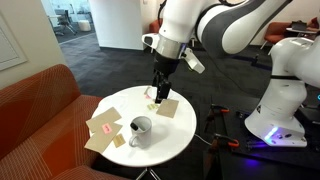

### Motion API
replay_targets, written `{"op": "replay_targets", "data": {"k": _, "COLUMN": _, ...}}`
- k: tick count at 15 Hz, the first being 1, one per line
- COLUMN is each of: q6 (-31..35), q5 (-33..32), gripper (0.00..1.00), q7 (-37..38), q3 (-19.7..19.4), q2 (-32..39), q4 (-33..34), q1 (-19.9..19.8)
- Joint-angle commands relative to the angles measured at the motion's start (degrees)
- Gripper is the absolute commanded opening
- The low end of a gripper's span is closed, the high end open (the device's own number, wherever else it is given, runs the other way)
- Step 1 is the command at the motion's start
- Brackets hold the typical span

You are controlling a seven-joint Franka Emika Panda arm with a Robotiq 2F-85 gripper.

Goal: Remove the marker from the mug cup and place it on the table

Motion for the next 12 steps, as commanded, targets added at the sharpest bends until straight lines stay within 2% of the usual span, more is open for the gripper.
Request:
{"op": "replay_targets", "data": {"k": 1, "q6": 0.1, "q5": -1.07, "gripper": 1.0, "q7": -0.95, "q3": 0.04, "q2": 4.89, "q4": 3.14, "q1": 0.38}}
{"op": "replay_targets", "data": {"k": 3, "q6": 0.7, "q5": -0.36, "gripper": 0.98, "q7": -1.83, "q3": 0.0, "q2": 6.86, "q4": 4.04, "q1": 0.69}}
{"op": "replay_targets", "data": {"k": 4, "q6": 0.62, "q5": -0.04, "gripper": 0.9, "q7": -2.5, "q3": -0.01, "q2": 7.87, "q4": 4.65, "q1": 0.87}}
{"op": "replay_targets", "data": {"k": 5, "q6": 0.27, "q5": 0.31, "gripper": 0.9, "q7": -3.83, "q3": -0.03, "q2": 8.85, "q4": 5.41, "q1": 1.1}}
{"op": "replay_targets", "data": {"k": 6, "q6": 0.02, "q5": 0.57, "gripper": 0.85, "q7": -4.91, "q3": 0.0, "q2": 9.82, "q4": 6.11, "q1": 1.24}}
{"op": "replay_targets", "data": {"k": 7, "q6": -0.2, "q5": 0.58, "gripper": 0.86, "q7": -5.75, "q3": 0.06, "q2": 10.6, "q4": 6.72, "q1": 1.29}}
{"op": "replay_targets", "data": {"k": 9, "q6": -0.47, "q5": -0.01, "gripper": 0.8, "q7": -6.61, "q3": 0.26, "q2": 12.53, "q4": 8.06, "q1": 1.3}}
{"op": "replay_targets", "data": {"k": 12, "q6": -0.39, "q5": 0.46, "gripper": 0.8, "q7": -7.95, "q3": 0.41, "q2": 15.53, "q4": 10.15, "q1": 1.35}}
